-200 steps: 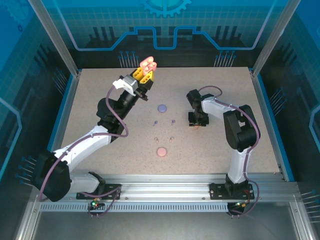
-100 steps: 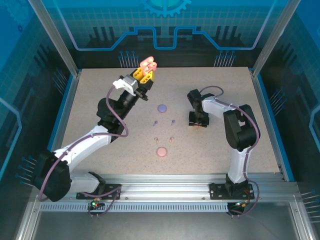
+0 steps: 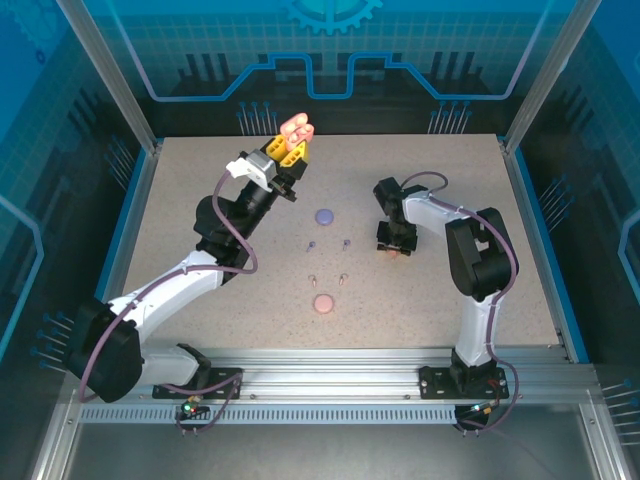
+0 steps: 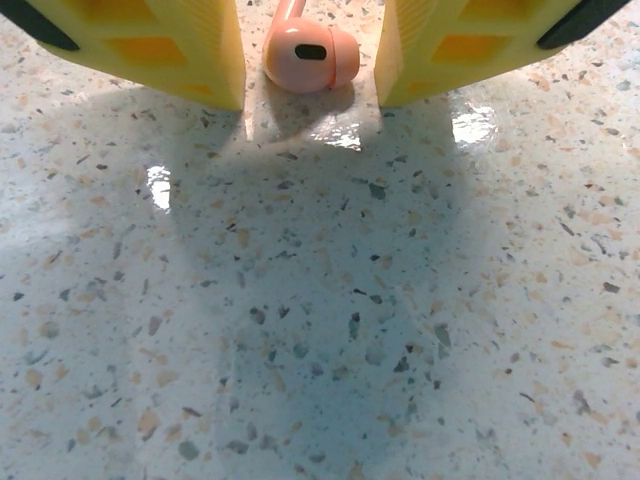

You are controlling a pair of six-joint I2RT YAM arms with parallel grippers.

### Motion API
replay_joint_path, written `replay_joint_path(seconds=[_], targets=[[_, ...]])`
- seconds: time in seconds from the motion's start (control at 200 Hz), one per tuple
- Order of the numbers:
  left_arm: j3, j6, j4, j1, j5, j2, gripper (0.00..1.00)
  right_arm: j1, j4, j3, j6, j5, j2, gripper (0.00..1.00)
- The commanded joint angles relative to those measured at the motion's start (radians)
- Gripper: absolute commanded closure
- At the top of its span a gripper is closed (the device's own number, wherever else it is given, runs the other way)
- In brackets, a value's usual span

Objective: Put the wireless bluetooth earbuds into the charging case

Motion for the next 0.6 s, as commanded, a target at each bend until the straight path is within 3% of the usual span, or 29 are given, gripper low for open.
replay_joint_path(seconds=[0.0,0.595], targets=[[0.013,0.020,0.061,0.000,0.015,0.007,1.00,-0.025,0.006,0.011,0.007,0.021,0.032,0.62],[0.021,0.003,0.054,0.001,0.023,0.015,1.00,-0.029,0.032,-0.017,-0.062,0.041,-0.002,0.73]])
